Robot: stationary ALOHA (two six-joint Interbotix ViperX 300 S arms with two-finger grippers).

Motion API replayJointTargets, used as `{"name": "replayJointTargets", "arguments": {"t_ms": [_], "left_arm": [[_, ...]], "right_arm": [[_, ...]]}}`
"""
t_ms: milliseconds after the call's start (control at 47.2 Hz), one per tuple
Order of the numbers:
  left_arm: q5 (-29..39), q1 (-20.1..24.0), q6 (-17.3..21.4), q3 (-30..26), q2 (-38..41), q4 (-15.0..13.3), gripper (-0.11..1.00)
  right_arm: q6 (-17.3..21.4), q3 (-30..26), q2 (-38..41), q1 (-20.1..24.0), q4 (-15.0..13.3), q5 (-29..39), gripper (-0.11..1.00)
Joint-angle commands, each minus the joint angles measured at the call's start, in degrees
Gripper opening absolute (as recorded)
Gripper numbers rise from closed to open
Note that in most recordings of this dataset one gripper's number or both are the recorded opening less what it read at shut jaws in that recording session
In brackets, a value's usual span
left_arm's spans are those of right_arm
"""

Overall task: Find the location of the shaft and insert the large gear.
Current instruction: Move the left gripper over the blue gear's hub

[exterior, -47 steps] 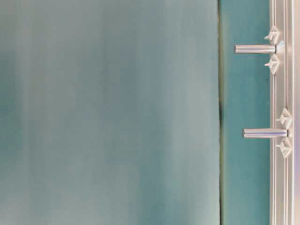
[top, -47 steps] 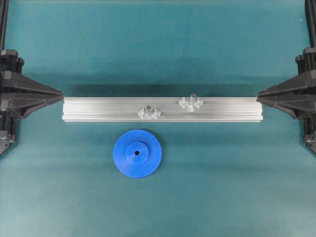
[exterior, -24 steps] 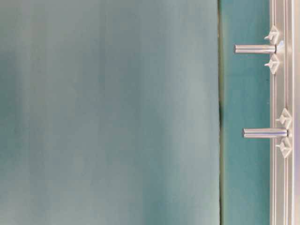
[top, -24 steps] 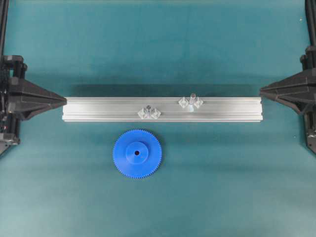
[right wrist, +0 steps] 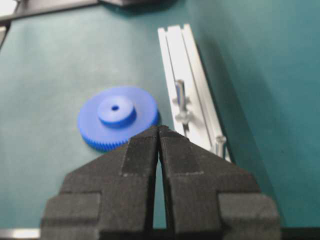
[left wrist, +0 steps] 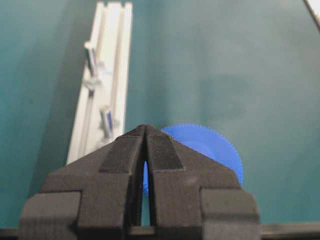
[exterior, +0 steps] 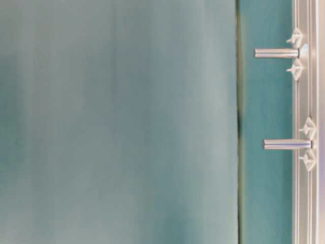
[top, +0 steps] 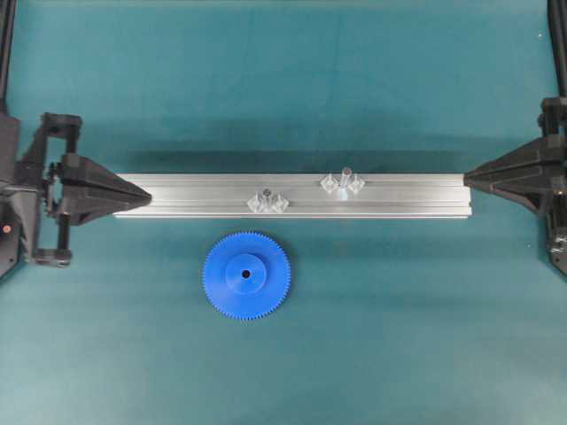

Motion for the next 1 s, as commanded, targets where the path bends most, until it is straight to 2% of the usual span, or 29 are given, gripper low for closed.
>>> {"name": "replayJointTargets", "arguments": {"t_ms": [0, 360, 784, 975], "left_arm": [[0.5, -0.4, 0.1, -2.0, 2.4, 0.1, 0.01], [2.8, -0.7, 0.4, -5.4, 10.3, 0.1, 0.01], [2.9, -4.2, 0.2, -10.0, 20.6, 0.1, 0.01], [3.4, -4.5, 0.2, -13.0, 24.9, 0.1, 0.01]], "right_arm": [[0.4, -0.2, 0.4, -0.1, 0.2, -0.2, 0.04], [0.4, -0.1, 0.5, -0.5, 0.2, 0.7, 0.04], [0.4, 0.2, 0.6, -0.7, 0.0, 1.8, 0.04], [0.4, 0.4, 0.6, -0.9, 0.0, 1.9, 0.04]]}}
